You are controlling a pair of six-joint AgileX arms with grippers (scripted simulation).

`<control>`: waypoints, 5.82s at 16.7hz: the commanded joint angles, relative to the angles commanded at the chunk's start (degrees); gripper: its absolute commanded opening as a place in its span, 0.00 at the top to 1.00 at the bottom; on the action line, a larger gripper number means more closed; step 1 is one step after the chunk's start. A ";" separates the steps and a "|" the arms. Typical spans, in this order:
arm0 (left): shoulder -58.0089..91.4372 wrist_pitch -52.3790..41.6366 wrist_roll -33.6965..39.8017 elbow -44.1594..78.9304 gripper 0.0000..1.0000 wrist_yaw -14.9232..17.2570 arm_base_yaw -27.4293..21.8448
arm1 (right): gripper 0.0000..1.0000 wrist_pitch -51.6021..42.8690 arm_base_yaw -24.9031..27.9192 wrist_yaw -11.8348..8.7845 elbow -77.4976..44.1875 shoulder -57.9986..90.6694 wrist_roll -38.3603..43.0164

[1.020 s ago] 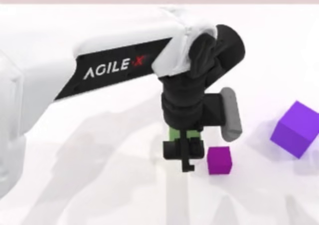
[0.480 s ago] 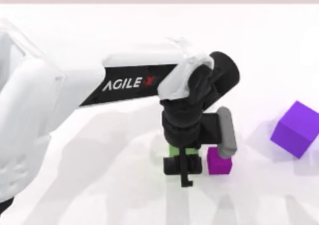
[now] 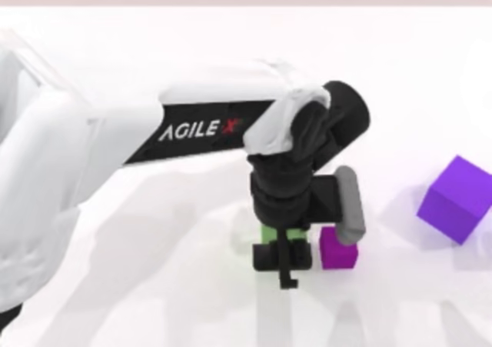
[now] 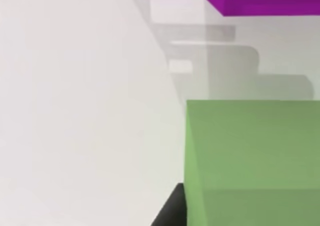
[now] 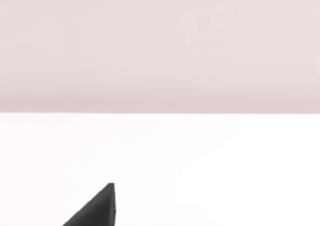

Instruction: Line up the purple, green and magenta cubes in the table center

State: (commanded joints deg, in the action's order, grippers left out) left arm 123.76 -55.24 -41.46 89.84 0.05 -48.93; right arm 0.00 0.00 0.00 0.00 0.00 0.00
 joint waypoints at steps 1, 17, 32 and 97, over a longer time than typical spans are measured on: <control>0.00 0.00 0.00 0.00 0.40 0.00 0.00 | 0.00 0.00 0.00 0.00 0.00 0.00 0.00; -0.24 -0.98 -0.06 0.93 0.00 0.04 0.11 | 0.00 0.00 0.00 0.00 0.00 0.00 0.00; -7.18 -11.41 1.54 7.06 0.00 -0.43 2.86 | 0.00 -2.38 0.53 -0.10 -3.02 3.08 -1.36; -123.76 55.23 41.46 -89.84 0.00 -0.05 50.08 | 1.00 -45.32 11.54 0.08 -69.49 114.17 -35.86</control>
State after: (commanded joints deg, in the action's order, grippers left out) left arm 0.00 0.00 0.00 0.00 0.00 1.15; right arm -45.32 11.54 0.08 -69.49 114.17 -35.86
